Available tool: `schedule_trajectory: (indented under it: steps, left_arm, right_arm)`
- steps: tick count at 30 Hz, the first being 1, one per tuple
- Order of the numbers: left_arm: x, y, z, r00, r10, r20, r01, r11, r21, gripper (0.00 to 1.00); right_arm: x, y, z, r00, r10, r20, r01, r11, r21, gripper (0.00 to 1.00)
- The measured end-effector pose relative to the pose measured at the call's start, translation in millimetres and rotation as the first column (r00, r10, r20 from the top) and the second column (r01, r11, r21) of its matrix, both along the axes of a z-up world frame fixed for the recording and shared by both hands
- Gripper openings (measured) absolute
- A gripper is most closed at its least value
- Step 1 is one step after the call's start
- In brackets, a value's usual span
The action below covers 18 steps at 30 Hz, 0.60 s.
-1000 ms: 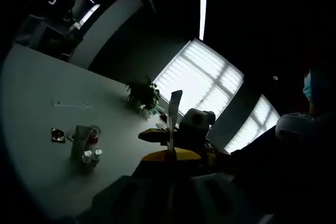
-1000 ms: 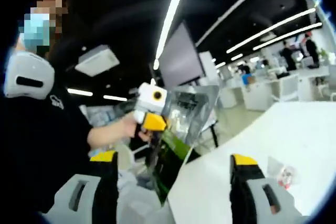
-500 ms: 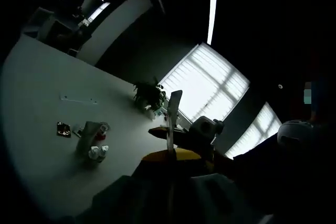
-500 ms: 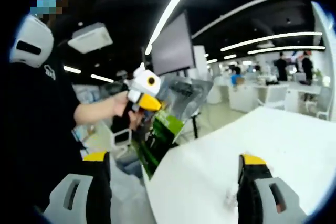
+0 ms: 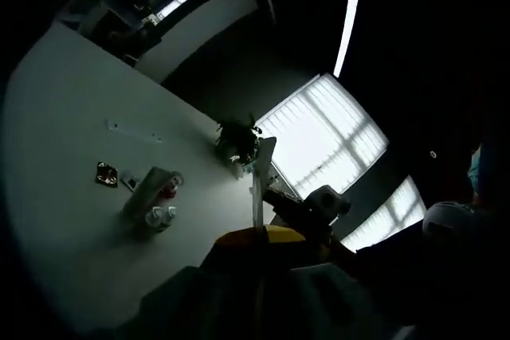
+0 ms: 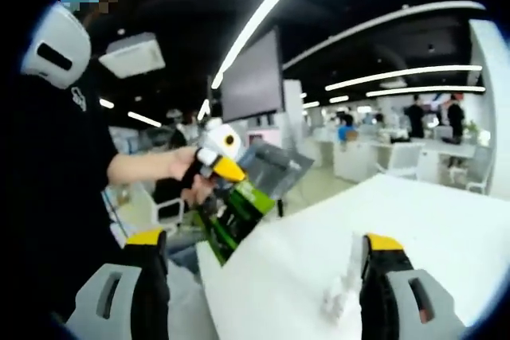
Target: Arrange the skincare products in the storage area until every visible bottle or jar stands upright without overlapping.
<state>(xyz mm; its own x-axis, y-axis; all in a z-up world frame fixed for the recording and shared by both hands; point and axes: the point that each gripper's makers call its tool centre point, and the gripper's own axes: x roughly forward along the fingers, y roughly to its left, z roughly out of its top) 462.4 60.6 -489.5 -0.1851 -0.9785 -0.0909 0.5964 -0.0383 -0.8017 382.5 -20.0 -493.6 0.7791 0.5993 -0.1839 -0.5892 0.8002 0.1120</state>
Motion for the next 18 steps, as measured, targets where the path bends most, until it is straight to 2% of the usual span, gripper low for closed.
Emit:
schedule_trajectory:
  steps: [3,8,11,14,18]
  left_arm:
    - [10.4,0.8,-11.5,0.999,0.014,-0.042,-0.014,1.0,0.015,0.0]
    - [24.7,-0.4,-29.9,0.997,0.023,-0.074,-0.02,0.999,0.04,0.0]
    - [36.0,-2.6,-48.8,0.994,0.038,-0.098,-0.03,0.997,0.077,0.0]
    - [42.9,-5.8,-58.8,0.992,0.038,-0.117,-0.028,0.996,0.087,0.0]
    - [55.8,-9.0,-77.1,0.991,0.035,-0.13,-0.018,0.992,0.128,0.0]
  right_arm:
    - [1.3,-4.7,-8.9,1.0,-0.017,-0.016,0.016,1.0,-0.004,0.99]
    - [3.0,-9.6,-18.9,0.999,-0.034,-0.041,0.035,0.999,0.013,0.99]
    - [5.2,-13.3,-20.5,0.998,-0.049,-0.047,0.05,0.998,0.025,0.98]
    - [6.8,-16.2,-18.1,0.997,-0.06,-0.044,0.062,0.996,0.058,0.97]
    - [8.4,-21.8,-21.4,0.996,-0.075,-0.052,0.078,0.995,0.063,0.96]
